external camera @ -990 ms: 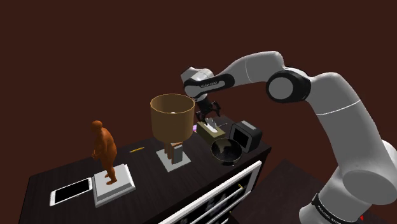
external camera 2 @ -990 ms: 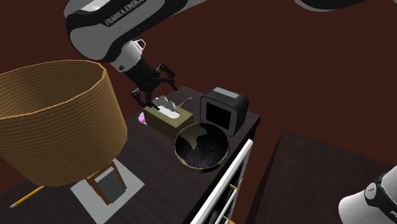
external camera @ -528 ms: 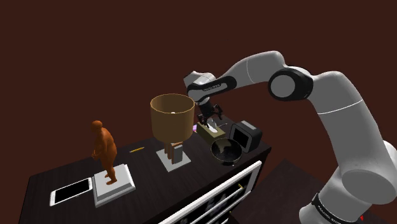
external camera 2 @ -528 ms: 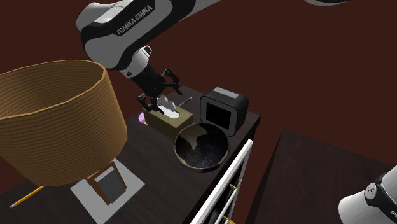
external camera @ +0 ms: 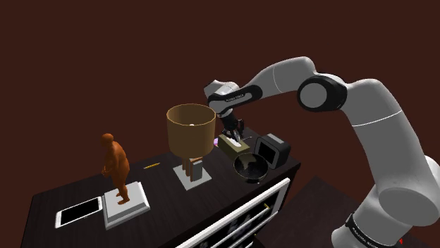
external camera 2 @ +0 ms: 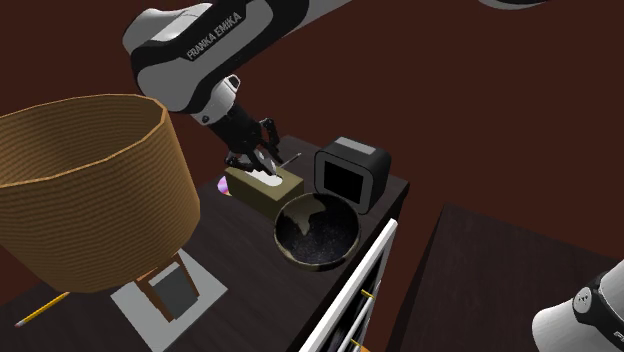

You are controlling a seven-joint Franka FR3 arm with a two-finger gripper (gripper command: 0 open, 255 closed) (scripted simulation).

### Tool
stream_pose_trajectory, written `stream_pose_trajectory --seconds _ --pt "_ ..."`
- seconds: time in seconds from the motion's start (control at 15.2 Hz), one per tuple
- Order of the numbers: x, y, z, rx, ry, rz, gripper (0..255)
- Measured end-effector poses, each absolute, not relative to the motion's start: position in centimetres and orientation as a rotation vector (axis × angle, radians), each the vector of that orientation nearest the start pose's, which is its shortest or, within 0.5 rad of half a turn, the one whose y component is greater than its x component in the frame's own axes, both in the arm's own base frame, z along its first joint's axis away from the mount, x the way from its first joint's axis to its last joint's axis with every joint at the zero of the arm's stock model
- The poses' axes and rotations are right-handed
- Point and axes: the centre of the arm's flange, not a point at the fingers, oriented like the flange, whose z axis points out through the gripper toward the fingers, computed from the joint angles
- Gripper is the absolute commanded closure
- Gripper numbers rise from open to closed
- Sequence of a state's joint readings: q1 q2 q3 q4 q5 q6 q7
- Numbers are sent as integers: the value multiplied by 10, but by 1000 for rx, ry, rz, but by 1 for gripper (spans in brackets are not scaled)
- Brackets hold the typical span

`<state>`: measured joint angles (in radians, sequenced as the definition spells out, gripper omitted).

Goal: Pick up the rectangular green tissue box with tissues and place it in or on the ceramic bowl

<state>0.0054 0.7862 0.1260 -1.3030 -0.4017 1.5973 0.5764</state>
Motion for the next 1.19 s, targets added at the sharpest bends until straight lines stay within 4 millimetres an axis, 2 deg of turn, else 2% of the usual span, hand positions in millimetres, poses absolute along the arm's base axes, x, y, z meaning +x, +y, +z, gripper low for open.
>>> stream_pose_trajectory --seconds 0.59,1.19 --pt "687 32 252 -3476 610 632 255" --pt "688 33 295 -3474 605 635 255"
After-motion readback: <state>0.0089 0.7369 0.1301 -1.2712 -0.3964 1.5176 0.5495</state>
